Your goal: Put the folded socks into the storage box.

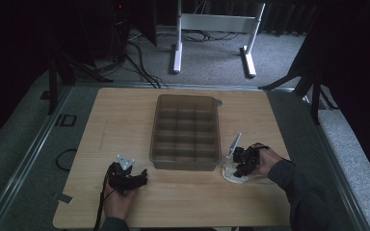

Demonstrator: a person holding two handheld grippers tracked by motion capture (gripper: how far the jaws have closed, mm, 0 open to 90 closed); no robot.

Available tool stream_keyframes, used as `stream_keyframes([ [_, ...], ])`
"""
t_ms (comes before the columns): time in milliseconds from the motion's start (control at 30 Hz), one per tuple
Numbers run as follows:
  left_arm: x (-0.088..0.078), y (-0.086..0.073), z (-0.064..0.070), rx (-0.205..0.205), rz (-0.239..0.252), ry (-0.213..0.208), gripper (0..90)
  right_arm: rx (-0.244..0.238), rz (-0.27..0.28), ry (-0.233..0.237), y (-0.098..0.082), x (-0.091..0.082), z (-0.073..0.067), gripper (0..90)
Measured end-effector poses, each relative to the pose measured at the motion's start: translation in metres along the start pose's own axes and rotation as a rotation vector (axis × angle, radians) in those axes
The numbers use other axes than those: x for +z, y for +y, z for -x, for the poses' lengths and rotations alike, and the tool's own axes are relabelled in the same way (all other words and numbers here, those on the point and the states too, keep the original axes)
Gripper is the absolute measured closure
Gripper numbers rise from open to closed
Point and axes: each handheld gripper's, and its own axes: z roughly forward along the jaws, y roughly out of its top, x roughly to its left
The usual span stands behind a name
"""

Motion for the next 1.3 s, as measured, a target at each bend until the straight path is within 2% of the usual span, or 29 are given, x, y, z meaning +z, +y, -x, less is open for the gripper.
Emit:
stream_keyframes([
  [200,0.0,0.0,0.0,0.0,0.0,0.0,15.2,-0.003,0.022,-0.018,-0.006,-0.014,0.002,76.0],
  [533,0.0,0.0,0.0,0.0,0.0,0.0,15.2,-0.039,0.029,-0.054,0.002,-0.037,-0.003,75.9],
  [933,0.0,0.0,0.0,0.0,0.0,0.0,15.1,-0.048,0.04,-0.08,0.003,-0.063,-0.004,75.9],
  [1300,0.0,0.0,0.0,0.0,0.001,0.001,15.2,-0.065,0.04,-0.101,0.013,-0.086,-0.005,75.9],
])
